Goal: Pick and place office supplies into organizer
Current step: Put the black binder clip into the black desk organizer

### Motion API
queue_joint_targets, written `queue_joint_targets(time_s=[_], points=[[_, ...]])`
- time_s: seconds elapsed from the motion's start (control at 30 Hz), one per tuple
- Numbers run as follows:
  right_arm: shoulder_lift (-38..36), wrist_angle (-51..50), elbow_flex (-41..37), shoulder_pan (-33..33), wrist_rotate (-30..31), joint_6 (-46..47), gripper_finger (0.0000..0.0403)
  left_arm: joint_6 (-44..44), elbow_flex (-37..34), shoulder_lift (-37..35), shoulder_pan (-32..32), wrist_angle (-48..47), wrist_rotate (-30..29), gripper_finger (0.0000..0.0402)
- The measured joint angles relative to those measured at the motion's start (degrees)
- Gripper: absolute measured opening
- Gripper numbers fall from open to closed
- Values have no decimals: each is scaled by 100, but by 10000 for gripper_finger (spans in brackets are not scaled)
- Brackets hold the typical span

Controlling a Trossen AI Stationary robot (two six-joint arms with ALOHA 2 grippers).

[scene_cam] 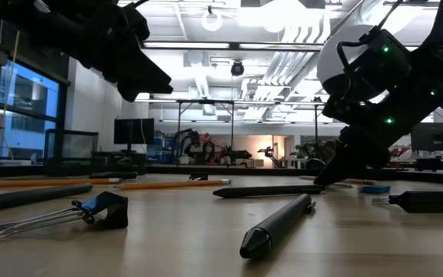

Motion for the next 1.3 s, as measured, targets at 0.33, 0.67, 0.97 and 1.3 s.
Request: queue_joint_targets(time_s=[0.33,0.67,0.97,1.3], points=[[-14,-18,0,0,-88,219,218,-57,0,0,2,-102,-471,140],[-18,-15,2,-2,-174,195,124,121,0,0,0,34,-389,140],[-13,106,-1,-2,-229,196,154,283,0,-75,2,266,-469,140],[-10,144,1411,-160,-273,-1076,122,1055,0,-1090,7,501,-720,140]])
